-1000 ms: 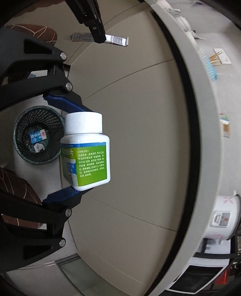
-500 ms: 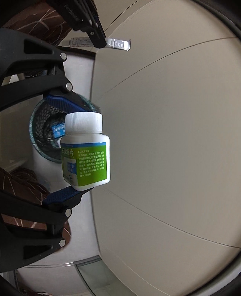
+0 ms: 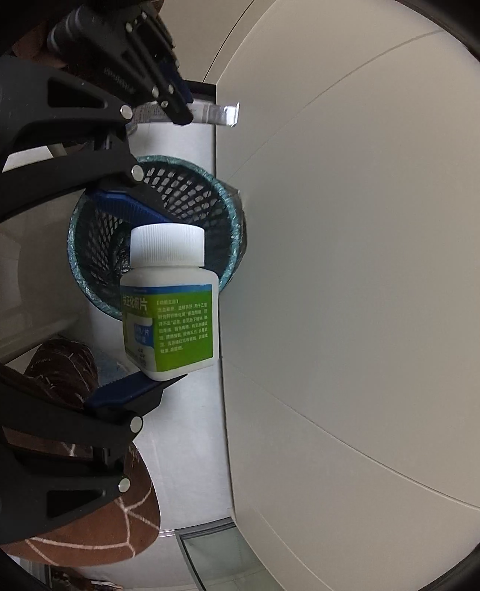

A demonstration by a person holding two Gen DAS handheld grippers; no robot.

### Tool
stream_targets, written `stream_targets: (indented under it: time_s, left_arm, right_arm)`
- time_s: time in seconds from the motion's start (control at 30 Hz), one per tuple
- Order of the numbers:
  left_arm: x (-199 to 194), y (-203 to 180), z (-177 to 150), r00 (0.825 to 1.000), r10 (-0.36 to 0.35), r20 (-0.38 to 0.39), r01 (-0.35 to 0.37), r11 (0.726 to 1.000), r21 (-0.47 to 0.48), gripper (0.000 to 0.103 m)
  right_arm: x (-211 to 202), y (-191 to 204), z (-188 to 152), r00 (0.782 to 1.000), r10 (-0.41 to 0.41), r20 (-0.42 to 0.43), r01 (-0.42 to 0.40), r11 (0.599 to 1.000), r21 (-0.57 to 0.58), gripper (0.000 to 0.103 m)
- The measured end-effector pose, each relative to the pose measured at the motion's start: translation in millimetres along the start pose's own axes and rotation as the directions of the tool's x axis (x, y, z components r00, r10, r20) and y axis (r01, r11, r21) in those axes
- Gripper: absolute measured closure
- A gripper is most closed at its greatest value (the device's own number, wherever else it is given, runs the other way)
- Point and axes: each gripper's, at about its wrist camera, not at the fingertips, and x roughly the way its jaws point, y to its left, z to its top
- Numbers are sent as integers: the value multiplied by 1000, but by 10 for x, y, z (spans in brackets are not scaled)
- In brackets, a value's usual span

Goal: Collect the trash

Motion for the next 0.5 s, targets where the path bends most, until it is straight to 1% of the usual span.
stream_targets:
  time_s: [0.1, 0.17, 0.2, 0.3, 0.5]
  left_arm:
    - [191, -69, -8, 999, -2, -41, 2, 1000, 4, 82]
    - [268, -75, 2, 998, -17, -56, 17, 1000, 2, 82]
    - [299, -80, 7, 998, -24, -61, 24, 1000, 5, 82]
    - [374, -93, 8, 997, -42, -68, 43, 999, 7, 82]
    - [484, -83, 17, 994, -53, -96, 52, 999, -7, 81]
  right_arm:
    - [104, -7, 5, 1000, -10, -15, 10, 1000, 8, 36]
    - [125, 84, 12, 1000, -13, -24, 13, 1000, 4, 36]
    - [126, 142, 12, 999, -14, -29, 14, 1000, 1, 36]
    - [188, 131, 28, 999, -12, -32, 12, 1000, -5, 36]
    - [237, 91, 54, 999, -8, -39, 7, 1000, -9, 36]
